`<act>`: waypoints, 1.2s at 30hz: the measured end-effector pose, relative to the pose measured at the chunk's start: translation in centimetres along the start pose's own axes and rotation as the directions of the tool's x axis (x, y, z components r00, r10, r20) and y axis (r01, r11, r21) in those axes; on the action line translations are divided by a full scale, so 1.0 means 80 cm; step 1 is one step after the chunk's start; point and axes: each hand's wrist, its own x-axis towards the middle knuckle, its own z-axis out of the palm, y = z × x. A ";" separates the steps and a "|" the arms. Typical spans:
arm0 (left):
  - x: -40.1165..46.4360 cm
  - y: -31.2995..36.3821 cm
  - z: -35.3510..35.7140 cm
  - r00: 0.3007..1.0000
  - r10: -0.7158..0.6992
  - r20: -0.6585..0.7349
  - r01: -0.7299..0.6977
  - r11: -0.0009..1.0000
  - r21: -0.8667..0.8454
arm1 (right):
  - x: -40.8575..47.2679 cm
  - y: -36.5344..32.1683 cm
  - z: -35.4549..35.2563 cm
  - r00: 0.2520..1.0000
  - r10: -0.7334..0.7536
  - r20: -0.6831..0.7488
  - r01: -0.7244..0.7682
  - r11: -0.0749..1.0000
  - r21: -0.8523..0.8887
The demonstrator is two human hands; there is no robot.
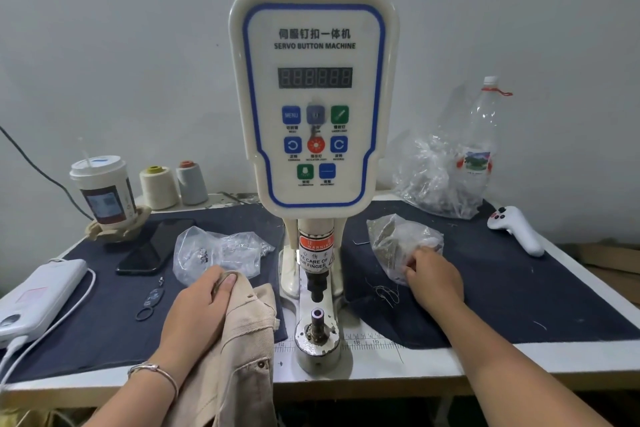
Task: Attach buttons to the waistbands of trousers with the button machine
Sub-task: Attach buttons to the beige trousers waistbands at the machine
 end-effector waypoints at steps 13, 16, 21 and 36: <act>0.001 -0.001 0.000 1.000 -0.005 0.006 0.005 1.000 0.010 | -0.001 -0.002 0.001 0.995 -0.087 -0.040 0.083 0.992 -0.098; 0.000 0.001 -0.001 1.000 -0.010 0.005 0.010 1.000 0.013 | -0.001 -0.005 0.004 0.994 -0.101 -0.044 0.094 0.986 -0.139; -0.001 0.001 -0.001 1.000 -0.016 0.009 0.016 1.000 0.007 | -0.001 -0.005 0.005 0.997 -0.061 -0.041 0.057 0.994 -0.089; -0.001 0.003 -0.001 1.000 -0.010 0.009 0.010 1.000 0.024 | -0.009 -0.002 -0.008 0.994 -0.045 -0.099 0.057 0.991 0.125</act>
